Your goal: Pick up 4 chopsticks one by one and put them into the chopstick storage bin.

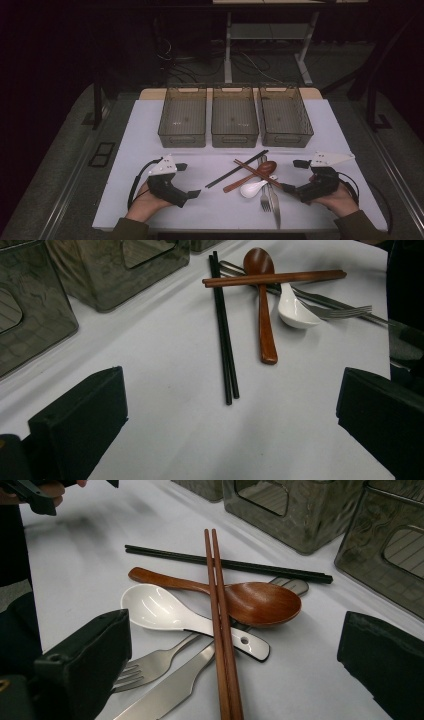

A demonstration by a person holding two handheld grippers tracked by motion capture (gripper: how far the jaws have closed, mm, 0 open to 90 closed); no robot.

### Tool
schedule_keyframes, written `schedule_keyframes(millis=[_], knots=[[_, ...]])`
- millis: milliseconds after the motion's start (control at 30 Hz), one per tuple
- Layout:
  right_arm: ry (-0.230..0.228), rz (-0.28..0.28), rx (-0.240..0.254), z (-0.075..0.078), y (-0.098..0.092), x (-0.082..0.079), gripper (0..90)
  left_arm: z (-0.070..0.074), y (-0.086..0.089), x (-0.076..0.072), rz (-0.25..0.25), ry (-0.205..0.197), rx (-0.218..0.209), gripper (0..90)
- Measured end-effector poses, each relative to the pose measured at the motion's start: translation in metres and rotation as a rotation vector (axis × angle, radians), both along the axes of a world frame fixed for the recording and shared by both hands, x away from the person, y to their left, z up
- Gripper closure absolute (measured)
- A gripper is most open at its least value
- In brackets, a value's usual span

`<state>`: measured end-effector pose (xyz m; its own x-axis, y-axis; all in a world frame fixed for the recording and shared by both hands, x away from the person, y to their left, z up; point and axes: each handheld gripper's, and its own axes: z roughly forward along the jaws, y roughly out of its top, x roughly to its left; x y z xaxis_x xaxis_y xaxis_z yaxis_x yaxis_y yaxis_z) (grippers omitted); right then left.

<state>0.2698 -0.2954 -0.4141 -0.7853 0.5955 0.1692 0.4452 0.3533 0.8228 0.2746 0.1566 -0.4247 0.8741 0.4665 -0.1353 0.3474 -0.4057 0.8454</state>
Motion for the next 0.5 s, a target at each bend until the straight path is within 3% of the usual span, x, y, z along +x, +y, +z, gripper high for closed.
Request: schedule_keyframes(millis=[500], knots=[[0.008,-0.005,-0.029,-0.0004,-0.0059,0.0041,5.4,-0.0004,-0.0006,-0.0003,-0.004,-0.001,0.003,0.0]])
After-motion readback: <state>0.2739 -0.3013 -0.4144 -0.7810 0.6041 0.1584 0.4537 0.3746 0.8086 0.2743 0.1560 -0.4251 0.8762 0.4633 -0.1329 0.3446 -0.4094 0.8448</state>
